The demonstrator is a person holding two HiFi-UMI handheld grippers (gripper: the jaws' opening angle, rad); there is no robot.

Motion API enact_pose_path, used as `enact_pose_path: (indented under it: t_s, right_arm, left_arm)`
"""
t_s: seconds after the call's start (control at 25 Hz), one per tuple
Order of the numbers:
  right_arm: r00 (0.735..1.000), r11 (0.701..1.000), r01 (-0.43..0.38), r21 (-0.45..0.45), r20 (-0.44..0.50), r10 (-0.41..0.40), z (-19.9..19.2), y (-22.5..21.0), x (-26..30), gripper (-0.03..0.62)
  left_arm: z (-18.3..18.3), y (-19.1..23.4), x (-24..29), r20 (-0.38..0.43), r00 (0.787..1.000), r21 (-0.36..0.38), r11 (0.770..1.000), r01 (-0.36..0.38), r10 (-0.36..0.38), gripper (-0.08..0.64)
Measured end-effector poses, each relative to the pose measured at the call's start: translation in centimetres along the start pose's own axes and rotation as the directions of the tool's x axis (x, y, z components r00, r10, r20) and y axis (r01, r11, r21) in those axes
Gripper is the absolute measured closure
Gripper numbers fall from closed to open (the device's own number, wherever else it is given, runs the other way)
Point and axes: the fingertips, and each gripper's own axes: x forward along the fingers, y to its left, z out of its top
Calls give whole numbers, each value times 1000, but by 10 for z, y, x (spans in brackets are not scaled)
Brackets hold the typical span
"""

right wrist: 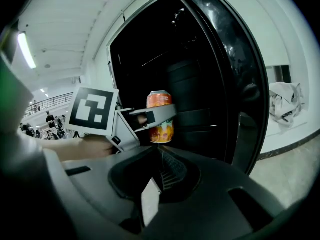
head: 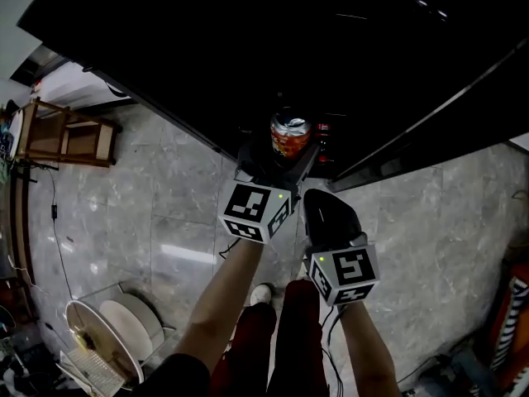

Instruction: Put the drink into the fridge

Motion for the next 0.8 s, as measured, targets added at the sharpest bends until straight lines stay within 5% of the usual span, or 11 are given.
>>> enact_pose_path:
  t_s: [0.8]
  right_arm:
    - [998, 998, 57, -16, -34, -57, 10, -35, 40, 574]
  left_arm:
    - [19, 37, 61, 48, 998, 22, 998, -53, 52, 215]
